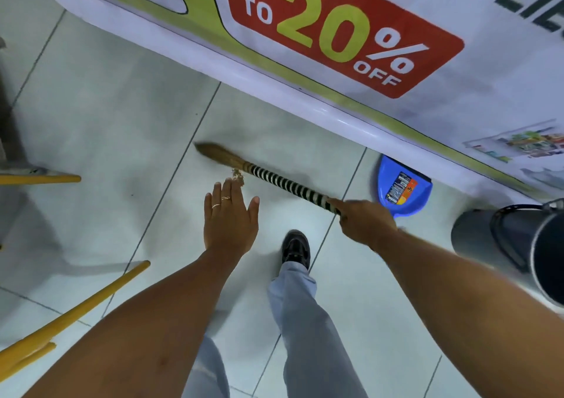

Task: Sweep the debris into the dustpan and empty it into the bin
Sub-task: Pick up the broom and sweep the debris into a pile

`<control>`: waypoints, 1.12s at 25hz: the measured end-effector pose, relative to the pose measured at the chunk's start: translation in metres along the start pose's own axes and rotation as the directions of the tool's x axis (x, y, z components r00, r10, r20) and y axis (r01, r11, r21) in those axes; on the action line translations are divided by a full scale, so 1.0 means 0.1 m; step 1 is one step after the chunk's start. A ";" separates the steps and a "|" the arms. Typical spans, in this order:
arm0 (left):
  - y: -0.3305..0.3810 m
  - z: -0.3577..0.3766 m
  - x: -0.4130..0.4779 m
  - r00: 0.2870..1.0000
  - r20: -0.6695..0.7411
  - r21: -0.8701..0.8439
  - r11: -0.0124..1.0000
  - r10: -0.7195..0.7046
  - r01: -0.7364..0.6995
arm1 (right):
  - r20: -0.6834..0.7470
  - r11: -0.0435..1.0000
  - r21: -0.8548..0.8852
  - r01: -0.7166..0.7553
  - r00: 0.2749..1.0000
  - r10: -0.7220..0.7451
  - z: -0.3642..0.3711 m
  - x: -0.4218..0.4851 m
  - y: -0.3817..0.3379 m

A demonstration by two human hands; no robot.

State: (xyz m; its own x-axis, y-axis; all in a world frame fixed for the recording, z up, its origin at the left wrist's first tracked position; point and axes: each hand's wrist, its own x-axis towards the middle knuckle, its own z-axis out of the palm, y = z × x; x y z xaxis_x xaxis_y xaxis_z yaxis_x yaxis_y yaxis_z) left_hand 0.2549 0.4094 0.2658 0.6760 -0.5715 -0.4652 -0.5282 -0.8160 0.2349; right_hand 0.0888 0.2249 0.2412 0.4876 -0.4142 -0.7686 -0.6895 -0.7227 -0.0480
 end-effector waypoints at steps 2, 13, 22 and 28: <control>-0.20 -0.09 -0.10 0.999 -0.013 0.004 0.999 0.034 -0.034 | -0.031 0.984 0.167 -0.064 0.997 0.070 0.26 -0.33 -0.18; -2.49 -0.64 -0.18 0.974 0.019 0.190 0.956 0.226 -0.225 | 0.176 0.399 0.899 -0.180 0.983 0.047 0.85 -0.27 -3.85; -3.11 -0.71 0.05 0.968 0.064 0.260 0.933 0.241 -0.249 | 0.333 0.372 0.849 -0.376 0.926 0.176 1.18 -0.43 -4.39; -2.93 -0.56 -0.30 0.946 0.097 0.185 0.928 0.309 -0.322 | 0.374 0.169 0.883 -0.438 0.874 0.309 1.60 -1.23 -4.06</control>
State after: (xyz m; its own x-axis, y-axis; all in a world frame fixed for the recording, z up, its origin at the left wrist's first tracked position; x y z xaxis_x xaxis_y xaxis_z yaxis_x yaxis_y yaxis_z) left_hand 0.4176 0.6609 0.2584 0.4263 -0.7844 -0.4506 -0.8033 -0.5573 0.2100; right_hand 0.2236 0.6579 0.2536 0.0125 -0.3783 -0.9256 -0.8027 0.5482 -0.2349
